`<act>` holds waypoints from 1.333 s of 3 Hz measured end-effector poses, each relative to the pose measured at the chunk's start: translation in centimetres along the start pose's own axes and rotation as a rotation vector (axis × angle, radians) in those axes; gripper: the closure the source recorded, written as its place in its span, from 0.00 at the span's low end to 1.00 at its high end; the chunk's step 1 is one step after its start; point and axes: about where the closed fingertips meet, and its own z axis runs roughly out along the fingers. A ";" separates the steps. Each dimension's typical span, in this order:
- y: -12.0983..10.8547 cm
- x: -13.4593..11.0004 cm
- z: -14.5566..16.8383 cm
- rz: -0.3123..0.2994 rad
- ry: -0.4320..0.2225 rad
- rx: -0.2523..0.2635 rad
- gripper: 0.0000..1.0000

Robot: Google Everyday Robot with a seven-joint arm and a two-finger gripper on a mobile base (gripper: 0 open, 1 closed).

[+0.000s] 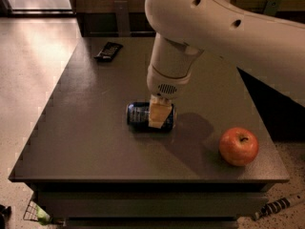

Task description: Place pepsi can upright

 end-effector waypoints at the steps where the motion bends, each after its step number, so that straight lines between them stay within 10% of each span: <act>1: -0.7 1.6 -1.9 0.006 -0.082 0.002 1.00; 4: -6.2 -2.8 -5.5 -0.158 -0.726 -0.007 1.00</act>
Offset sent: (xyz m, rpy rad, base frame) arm 0.0326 -0.0429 0.0771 0.4404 -0.1168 0.0848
